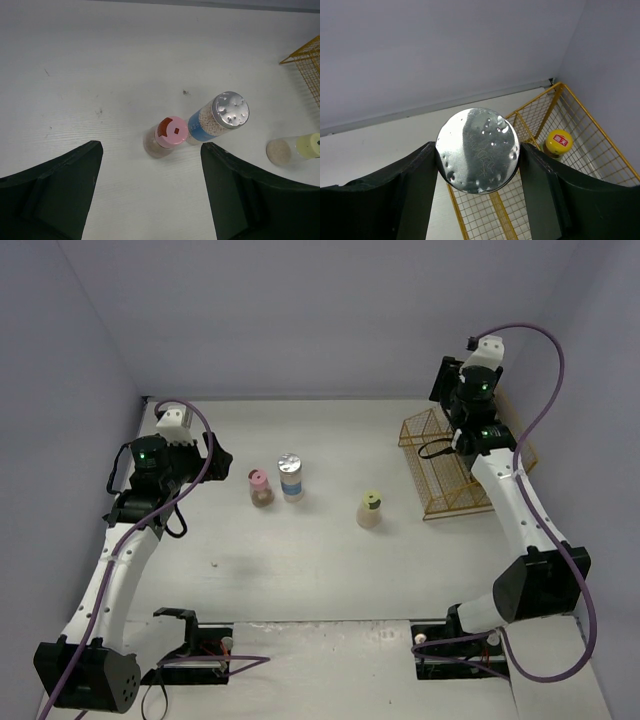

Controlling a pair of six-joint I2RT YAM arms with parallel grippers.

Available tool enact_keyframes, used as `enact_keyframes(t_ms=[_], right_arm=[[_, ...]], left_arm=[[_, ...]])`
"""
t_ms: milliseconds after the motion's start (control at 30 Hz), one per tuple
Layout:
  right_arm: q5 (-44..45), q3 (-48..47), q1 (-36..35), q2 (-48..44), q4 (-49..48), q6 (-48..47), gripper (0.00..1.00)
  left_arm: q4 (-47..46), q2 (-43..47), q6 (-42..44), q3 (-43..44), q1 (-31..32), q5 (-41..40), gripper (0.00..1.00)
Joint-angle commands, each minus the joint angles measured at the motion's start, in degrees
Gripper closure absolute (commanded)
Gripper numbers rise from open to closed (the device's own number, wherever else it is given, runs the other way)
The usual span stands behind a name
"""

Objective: Organize the condiment bottles

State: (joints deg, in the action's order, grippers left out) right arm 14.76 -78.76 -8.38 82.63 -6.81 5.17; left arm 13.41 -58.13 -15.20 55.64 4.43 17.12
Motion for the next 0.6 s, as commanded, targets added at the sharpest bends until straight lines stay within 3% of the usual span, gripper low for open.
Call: enact_keyframes(t_ms=[0, 567], right_arm=[[3.0, -1.2, 1.7, -0.6, -6.9, 2.2, 1.00], [-1.9, 5.8, 7.1, 2.8, -6.4, 8.1, 1.00]], left_arm=[[-3.7, 0.1, -0.4, 2.2, -0.6, 1.0, 0.20], [-3.7, -0.1, -0.5, 2.2, -0.5, 1.4, 0.20]])
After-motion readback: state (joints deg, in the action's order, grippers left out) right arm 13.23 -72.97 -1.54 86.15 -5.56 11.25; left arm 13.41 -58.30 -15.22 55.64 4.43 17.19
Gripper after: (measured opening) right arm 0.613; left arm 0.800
